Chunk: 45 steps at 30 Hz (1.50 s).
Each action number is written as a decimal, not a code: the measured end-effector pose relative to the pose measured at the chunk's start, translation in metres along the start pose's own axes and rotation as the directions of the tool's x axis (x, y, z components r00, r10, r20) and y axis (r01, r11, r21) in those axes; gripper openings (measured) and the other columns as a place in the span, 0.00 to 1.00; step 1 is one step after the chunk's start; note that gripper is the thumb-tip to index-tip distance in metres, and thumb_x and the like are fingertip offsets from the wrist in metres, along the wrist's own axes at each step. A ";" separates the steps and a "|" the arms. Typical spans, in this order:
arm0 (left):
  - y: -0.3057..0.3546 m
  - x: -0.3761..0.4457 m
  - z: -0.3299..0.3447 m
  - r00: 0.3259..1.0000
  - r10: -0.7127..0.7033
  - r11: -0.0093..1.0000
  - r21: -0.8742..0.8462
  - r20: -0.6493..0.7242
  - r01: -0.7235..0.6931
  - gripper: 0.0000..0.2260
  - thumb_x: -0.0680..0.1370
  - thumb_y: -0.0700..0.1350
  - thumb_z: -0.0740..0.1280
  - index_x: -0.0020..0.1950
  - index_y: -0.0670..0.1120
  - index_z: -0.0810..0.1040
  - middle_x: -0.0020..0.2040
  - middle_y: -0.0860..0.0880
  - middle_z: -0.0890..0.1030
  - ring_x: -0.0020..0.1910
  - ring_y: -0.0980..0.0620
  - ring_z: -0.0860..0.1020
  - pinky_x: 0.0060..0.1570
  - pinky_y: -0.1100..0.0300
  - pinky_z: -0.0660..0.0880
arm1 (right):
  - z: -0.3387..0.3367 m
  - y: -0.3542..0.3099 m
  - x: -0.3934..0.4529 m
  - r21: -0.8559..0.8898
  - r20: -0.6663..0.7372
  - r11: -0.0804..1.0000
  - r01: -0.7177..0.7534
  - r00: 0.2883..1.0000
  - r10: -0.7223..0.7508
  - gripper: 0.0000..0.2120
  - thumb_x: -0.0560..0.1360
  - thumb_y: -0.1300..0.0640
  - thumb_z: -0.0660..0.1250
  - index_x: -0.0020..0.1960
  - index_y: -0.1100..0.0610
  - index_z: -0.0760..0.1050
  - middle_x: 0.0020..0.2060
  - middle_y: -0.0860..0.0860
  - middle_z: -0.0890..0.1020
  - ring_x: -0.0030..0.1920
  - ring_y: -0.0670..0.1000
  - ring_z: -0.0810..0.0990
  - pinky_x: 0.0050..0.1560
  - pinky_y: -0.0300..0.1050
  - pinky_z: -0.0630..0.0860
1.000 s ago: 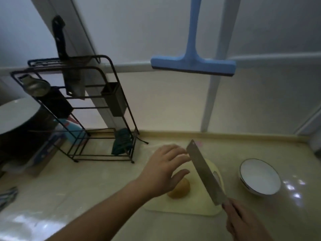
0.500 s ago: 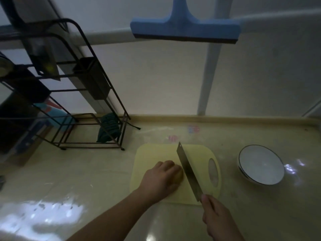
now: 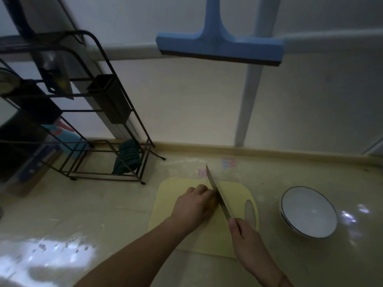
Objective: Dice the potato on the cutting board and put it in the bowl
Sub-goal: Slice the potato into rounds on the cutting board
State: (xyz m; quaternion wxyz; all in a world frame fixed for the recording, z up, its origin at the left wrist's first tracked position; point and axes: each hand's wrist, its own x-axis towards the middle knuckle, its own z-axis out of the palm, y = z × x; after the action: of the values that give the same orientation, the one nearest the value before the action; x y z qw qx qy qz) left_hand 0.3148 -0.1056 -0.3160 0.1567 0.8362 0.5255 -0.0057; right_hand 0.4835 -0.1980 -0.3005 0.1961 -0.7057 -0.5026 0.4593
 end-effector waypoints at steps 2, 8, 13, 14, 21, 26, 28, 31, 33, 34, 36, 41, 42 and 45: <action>0.003 -0.001 0.004 1.000 -0.007 1.000 -0.018 -0.029 0.006 0.23 0.79 0.54 0.65 0.74 0.56 0.68 0.68 0.52 0.72 0.59 0.45 0.74 0.50 0.51 0.77 | 0.001 0.001 0.000 -0.004 0.014 1.000 -0.004 1.000 0.004 0.15 0.82 0.43 0.51 0.44 0.49 0.71 0.50 0.53 0.78 0.40 0.47 0.76 0.41 0.43 0.70; -0.001 -0.011 0.017 0.996 -0.023 0.996 -0.088 -0.088 0.015 0.23 0.77 0.53 0.65 0.72 0.57 0.68 0.69 0.55 0.70 0.59 0.47 0.73 0.49 0.51 0.78 | -0.006 0.000 -0.003 -0.029 0.104 1.000 -0.002 0.995 0.005 0.12 0.83 0.45 0.51 0.47 0.50 0.67 0.40 0.49 0.73 0.48 0.53 0.77 0.48 0.46 0.71; 0.004 -0.015 0.021 0.989 -0.056 0.996 -0.082 -0.138 0.045 0.24 0.75 0.59 0.57 0.71 0.58 0.68 0.68 0.55 0.71 0.58 0.47 0.74 0.45 0.50 0.79 | -0.013 0.003 0.000 -0.038 0.143 0.999 0.001 0.990 0.004 0.13 0.82 0.44 0.51 0.44 0.50 0.65 0.45 0.52 0.77 0.45 0.51 0.77 0.48 0.47 0.73; 0.005 -0.016 0.021 0.987 -0.059 0.996 -0.080 -0.149 0.048 0.24 0.75 0.59 0.56 0.70 0.58 0.68 0.68 0.54 0.72 0.57 0.46 0.74 0.44 0.50 0.80 | -0.015 0.006 0.001 -0.044 0.152 0.999 0.005 0.988 0.002 0.14 0.82 0.43 0.51 0.44 0.50 0.66 0.50 0.54 0.77 0.43 0.50 0.76 0.44 0.45 0.72; 0.004 -0.028 0.025 0.985 0.009 1.000 -0.019 -0.171 -0.013 0.23 0.76 0.58 0.61 0.70 0.55 0.69 0.65 0.52 0.73 0.51 0.46 0.76 0.36 0.53 0.80 | -0.018 0.018 -0.002 0.055 0.159 0.998 -0.020 0.987 0.011 0.19 0.81 0.43 0.52 0.47 0.57 0.70 0.36 0.56 0.78 0.35 0.49 0.77 0.34 0.40 0.67; 0.001 -0.026 0.030 0.967 0.100 0.994 0.064 -0.234 -0.088 0.24 0.75 0.56 0.64 0.70 0.50 0.72 0.64 0.49 0.75 0.50 0.46 0.76 0.34 0.57 0.78 | -0.015 0.022 -0.006 0.115 0.125 0.993 -0.024 0.992 0.010 0.18 0.82 0.45 0.52 0.48 0.57 0.71 0.36 0.59 0.79 0.36 0.52 0.78 0.36 0.42 0.67; -0.003 -0.023 0.031 0.958 0.133 0.990 0.073 -0.255 -0.118 0.24 0.76 0.56 0.65 0.70 0.49 0.72 0.65 0.47 0.74 0.51 0.46 0.75 0.36 0.58 0.77 | -0.015 0.022 -0.007 0.123 0.103 0.992 -0.015 0.995 0.002 0.17 0.82 0.45 0.53 0.45 0.56 0.70 0.32 0.57 0.77 0.35 0.52 0.77 0.35 0.43 0.67; -0.009 -0.021 0.035 0.946 0.170 0.984 0.090 -0.275 -0.151 0.24 0.76 0.56 0.65 0.70 0.47 0.72 0.66 0.46 0.73 0.54 0.46 0.74 0.39 0.58 0.77 | -0.017 0.021 -0.008 0.122 0.094 0.993 -0.004 0.996 -0.007 0.16 0.81 0.45 0.54 0.42 0.54 0.70 0.29 0.53 0.76 0.33 0.49 0.77 0.35 0.43 0.68; -0.013 -0.020 0.035 0.942 0.188 0.982 0.089 -0.280 -0.169 0.25 0.77 0.56 0.65 0.71 0.48 0.70 0.66 0.47 0.71 0.55 0.46 0.74 0.39 0.56 0.78 | -0.019 0.018 -0.011 0.116 0.083 0.993 0.012 0.996 -0.022 0.14 0.81 0.46 0.55 0.42 0.51 0.72 0.29 0.53 0.77 0.32 0.47 0.77 0.35 0.43 0.69; -0.014 -0.019 0.035 0.937 0.206 0.978 0.095 -0.282 -0.186 0.25 0.77 0.56 0.65 0.71 0.48 0.69 0.67 0.47 0.70 0.55 0.45 0.74 0.40 0.56 0.79 | -0.020 0.016 -0.013 0.115 0.077 0.993 0.024 0.996 -0.033 0.13 0.81 0.46 0.55 0.43 0.49 0.72 0.28 0.54 0.77 0.31 0.46 0.77 0.35 0.42 0.69; -0.017 -0.019 0.037 0.923 0.263 0.964 0.116 -0.282 -0.239 0.25 0.76 0.55 0.67 0.70 0.47 0.68 0.66 0.45 0.70 0.55 0.44 0.74 0.45 0.55 0.78 | -0.023 0.011 -0.020 0.106 0.075 0.993 0.042 0.996 -0.050 0.10 0.80 0.46 0.56 0.44 0.46 0.72 0.28 0.53 0.78 0.30 0.44 0.77 0.35 0.41 0.70; -0.031 -0.029 0.051 0.904 0.320 0.947 0.130 -0.284 -0.295 0.26 0.75 0.52 0.72 0.69 0.43 0.71 0.65 0.39 0.74 0.57 0.38 0.75 0.57 0.50 0.75 | -0.021 0.010 -0.040 0.066 0.079 0.997 0.040 0.996 -0.045 0.05 0.79 0.46 0.60 0.45 0.40 0.72 0.26 0.49 0.79 0.32 0.42 0.79 0.35 0.35 0.71; -0.032 -0.032 0.053 0.903 0.324 0.945 0.130 -0.283 -0.299 0.25 0.76 0.52 0.72 0.69 0.42 0.72 0.65 0.38 0.74 0.58 0.38 0.75 0.59 0.49 0.74 | -0.020 0.009 -0.045 0.056 0.069 0.998 0.036 0.997 -0.040 0.03 0.78 0.45 0.60 0.47 0.39 0.72 0.26 0.48 0.79 0.33 0.42 0.79 0.35 0.33 0.71; -0.031 -0.036 0.056 0.885 0.356 0.934 0.111 -0.300 -0.339 0.26 0.74 0.49 0.75 0.67 0.40 0.71 0.64 0.37 0.74 0.58 0.37 0.74 0.61 0.46 0.73 | -0.018 0.008 -0.052 0.078 0.087 0.996 0.051 0.995 -0.058 0.13 0.78 0.46 0.60 0.53 0.29 0.60 0.26 0.37 0.78 0.36 0.40 0.79 0.35 0.30 0.70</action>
State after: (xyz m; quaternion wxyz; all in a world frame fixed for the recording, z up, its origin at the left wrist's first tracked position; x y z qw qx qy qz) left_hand 0.2802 -0.1399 -0.3708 0.0457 0.9108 0.3850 0.1416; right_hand 0.4990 -0.2445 -0.2740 0.2124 -0.6626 -0.5123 0.5034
